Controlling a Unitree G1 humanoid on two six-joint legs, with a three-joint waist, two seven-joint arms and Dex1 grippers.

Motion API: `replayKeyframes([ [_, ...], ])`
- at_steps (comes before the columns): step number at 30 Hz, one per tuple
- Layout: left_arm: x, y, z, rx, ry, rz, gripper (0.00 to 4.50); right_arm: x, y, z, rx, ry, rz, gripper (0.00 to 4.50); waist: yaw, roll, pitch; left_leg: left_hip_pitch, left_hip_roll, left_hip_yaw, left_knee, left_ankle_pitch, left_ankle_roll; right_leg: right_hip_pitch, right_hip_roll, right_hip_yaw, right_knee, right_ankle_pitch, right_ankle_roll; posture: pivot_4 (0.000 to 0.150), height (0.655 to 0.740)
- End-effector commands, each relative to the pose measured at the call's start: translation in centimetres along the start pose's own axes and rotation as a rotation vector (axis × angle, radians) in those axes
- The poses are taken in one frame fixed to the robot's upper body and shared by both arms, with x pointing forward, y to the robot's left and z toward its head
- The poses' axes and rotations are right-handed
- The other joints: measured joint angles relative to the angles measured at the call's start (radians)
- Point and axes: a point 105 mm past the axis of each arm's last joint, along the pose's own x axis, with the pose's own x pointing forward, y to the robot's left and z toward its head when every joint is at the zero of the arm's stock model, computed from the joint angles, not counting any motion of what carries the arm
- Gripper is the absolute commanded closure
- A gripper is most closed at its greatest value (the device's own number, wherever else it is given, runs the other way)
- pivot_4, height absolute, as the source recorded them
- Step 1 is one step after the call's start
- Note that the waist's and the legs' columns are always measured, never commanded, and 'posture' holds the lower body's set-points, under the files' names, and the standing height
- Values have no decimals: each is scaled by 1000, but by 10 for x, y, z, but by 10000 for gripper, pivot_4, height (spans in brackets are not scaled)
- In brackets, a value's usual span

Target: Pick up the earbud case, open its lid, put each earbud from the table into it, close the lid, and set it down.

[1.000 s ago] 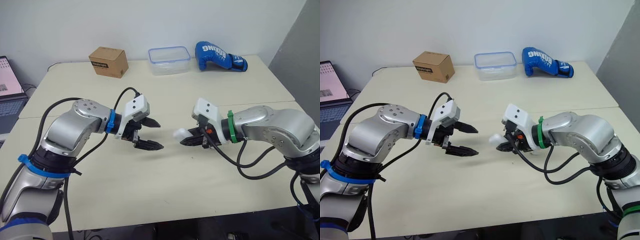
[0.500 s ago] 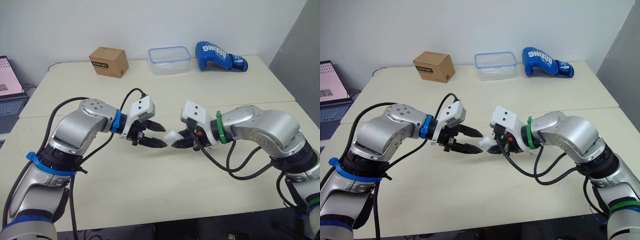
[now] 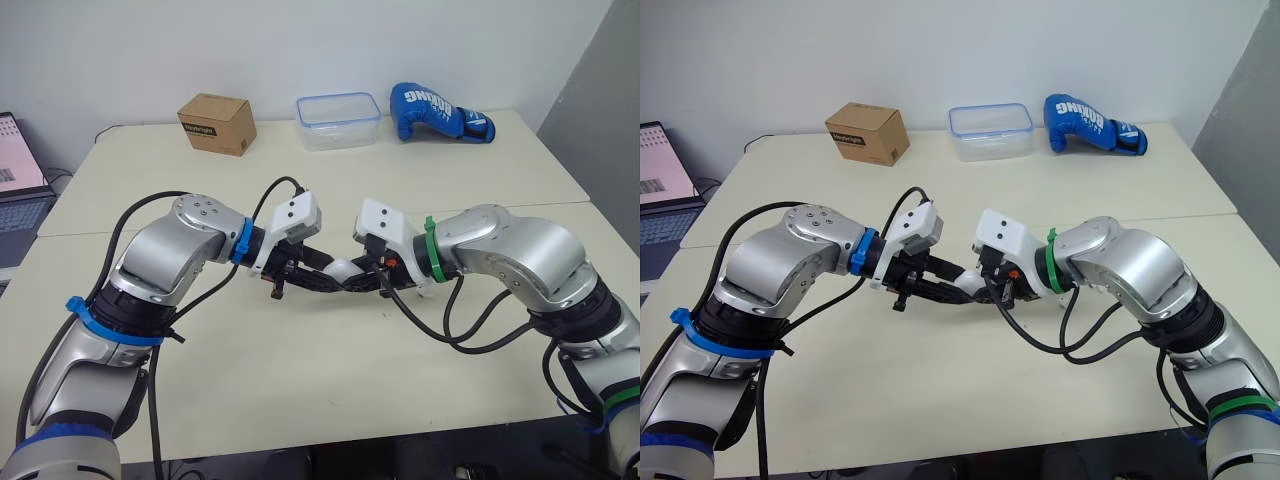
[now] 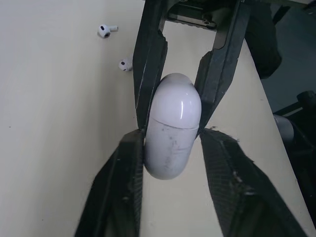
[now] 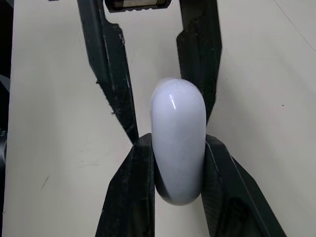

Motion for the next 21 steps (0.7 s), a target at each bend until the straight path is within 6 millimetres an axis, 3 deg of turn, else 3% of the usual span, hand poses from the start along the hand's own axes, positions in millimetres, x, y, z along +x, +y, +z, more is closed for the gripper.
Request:
replayKeyframes([
  [1,-3,0,8,45,5,8,28889,-2,1,8,-37,-14,-3,36857,0,0,0,0,0,0,0,0,0,0,0,0,0,0,0,1500,7307],
  [19,-10,-2,7,71,26,-2,28889,2,9,5,-99,6,41,36857,0,0,0,-1,0,1,0,0,0,-2,0,1,1,0,0,1500,7307],
  [21,-10,-1,7,66,22,3,31705,2,9,6,-99,0,42,36857,0,0,0,-1,0,1,0,0,0,-2,0,2,1,0,0,1500,7307],
])
